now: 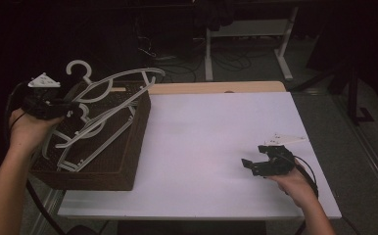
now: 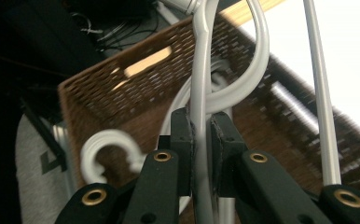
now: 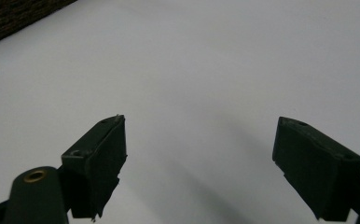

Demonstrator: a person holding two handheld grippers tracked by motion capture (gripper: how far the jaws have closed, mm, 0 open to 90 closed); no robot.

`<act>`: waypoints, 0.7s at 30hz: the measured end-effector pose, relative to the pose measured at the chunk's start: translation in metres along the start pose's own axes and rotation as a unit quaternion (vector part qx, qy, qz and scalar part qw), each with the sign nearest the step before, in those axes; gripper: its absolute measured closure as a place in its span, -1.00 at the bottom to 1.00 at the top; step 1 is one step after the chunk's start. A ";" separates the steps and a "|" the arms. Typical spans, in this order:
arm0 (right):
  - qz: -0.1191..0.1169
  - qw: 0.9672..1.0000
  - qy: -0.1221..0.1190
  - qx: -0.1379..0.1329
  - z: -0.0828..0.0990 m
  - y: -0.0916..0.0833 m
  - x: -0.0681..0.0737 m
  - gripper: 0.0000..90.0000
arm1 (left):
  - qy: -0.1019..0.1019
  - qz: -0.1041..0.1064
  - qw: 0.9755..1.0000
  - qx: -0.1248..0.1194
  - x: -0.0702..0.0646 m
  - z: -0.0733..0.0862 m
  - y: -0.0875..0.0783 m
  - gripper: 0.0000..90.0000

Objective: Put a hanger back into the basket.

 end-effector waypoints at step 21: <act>0.010 1.000 -0.002 0.002 -0.003 0.005 0.003 -0.62 | -0.031 -0.014 0.998 0.051 0.021 0.074 0.014 0.81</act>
Point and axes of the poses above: each handheld gripper's, and its own axes: y roughly forward along the jaws, z roughly out of its underside, x roughly to its left, the point moved 9 cm from there along y, roughly forward along the jaws, and after that the axes turned 15 degrees about y, right-handed, at the moved point
